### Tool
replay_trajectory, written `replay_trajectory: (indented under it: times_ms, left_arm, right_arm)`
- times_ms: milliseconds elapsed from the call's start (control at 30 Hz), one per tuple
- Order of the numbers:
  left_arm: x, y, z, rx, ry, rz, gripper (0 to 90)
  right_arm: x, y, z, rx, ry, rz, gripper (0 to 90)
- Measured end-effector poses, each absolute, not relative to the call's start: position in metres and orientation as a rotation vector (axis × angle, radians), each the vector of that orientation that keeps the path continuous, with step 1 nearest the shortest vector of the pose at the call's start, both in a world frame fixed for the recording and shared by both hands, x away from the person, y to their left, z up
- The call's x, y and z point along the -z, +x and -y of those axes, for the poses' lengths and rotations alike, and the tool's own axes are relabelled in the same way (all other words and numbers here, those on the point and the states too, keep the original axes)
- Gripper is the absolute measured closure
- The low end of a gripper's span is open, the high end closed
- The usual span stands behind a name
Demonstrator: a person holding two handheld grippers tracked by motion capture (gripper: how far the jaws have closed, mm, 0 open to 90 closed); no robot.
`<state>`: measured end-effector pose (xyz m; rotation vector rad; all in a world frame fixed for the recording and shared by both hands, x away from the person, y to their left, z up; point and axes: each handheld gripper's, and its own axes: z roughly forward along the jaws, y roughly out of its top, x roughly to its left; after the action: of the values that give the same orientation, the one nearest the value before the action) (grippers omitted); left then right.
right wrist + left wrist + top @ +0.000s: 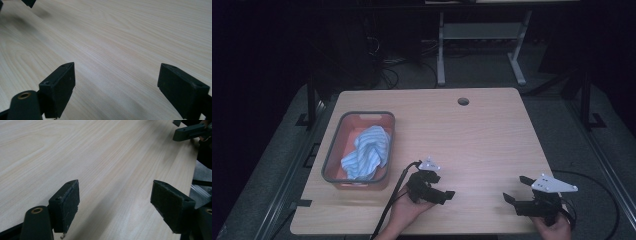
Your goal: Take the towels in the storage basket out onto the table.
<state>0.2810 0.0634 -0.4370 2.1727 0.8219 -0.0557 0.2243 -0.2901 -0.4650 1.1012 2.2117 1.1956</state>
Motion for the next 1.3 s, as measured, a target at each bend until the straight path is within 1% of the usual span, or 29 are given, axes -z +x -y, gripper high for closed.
replay_trajectory:
  times_ms: [200,333,533,700,800,1000,1300]
  left_arm:
    - [0.417,0.288,-0.058,0.010,2.155,-0.786,21.2]
    - [0.403,0.297,-0.056,-0.019,2.193,-0.762,21.0]
    - [0.385,0.308,-0.056,0.014,2.210,-0.731,21.0]
    - [0.376,0.312,-0.056,0.005,2.240,-0.724,20.9]
    - [0.368,0.317,-0.062,0.019,2.230,-0.723,20.8]
    - [0.350,0.326,-0.079,-0.034,2.228,-0.751,20.8]
    - [0.341,0.335,-0.103,-0.044,2.233,-0.801,21.1]
  right_arm:
    - [0.466,0.225,0.288,-1.203,1.111,-2.213,14.1]
    - [0.465,0.225,0.288,-1.208,1.107,-2.203,14.1]
    - [0.464,0.223,0.291,-1.212,1.115,-2.197,14.1]
    - [0.462,0.223,0.292,-1.219,1.114,-2.188,14.1]
    - [0.462,0.223,0.293,-1.220,1.115,-2.187,14.1]
    - [0.462,0.223,0.292,-1.223,1.111,-2.190,14.1]
    - [0.462,0.223,0.291,-1.220,1.106,-2.195,14.1]
